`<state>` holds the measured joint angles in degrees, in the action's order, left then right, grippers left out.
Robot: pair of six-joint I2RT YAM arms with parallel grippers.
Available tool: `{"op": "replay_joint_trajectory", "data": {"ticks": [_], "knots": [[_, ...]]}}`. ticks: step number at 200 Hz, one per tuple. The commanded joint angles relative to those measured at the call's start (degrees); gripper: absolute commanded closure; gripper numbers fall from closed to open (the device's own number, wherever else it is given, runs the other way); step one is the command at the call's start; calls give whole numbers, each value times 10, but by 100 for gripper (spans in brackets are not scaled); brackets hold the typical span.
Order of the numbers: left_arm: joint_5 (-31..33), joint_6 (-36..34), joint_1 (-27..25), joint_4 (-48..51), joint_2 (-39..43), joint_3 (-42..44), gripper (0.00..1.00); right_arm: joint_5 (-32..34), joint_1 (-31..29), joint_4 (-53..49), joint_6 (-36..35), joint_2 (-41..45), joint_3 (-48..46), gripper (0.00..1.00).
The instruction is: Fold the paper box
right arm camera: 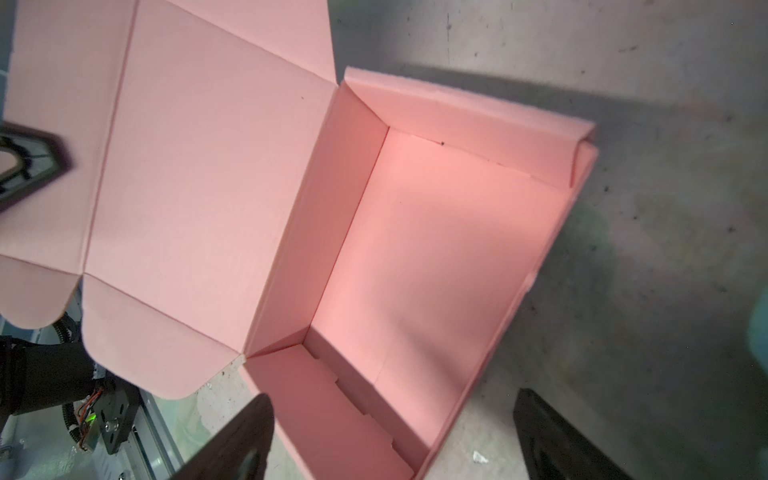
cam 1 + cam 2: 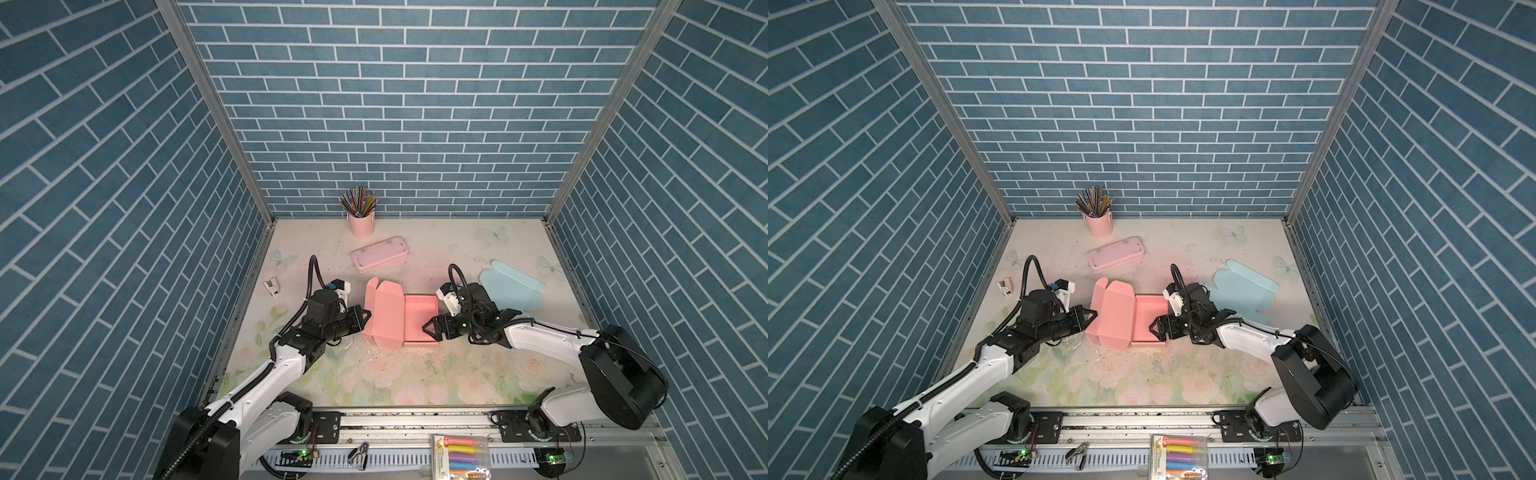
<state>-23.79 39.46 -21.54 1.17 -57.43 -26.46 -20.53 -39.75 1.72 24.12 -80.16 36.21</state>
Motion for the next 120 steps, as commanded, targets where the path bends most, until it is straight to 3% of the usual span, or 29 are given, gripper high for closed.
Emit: {"op": "replay_joint_trajectory", "data": {"ticks": [1,51,120], "knots": [[16,-42,6,50,8,-27,100,33,0,-6,-22,50,-18,8],[23,-101,10,107,2,-71,100,103,0,-19,-21,156,-48,6],[25,-190,12,194,-30,-140,100,128,0,-24,-58,213,-51,4]]}}
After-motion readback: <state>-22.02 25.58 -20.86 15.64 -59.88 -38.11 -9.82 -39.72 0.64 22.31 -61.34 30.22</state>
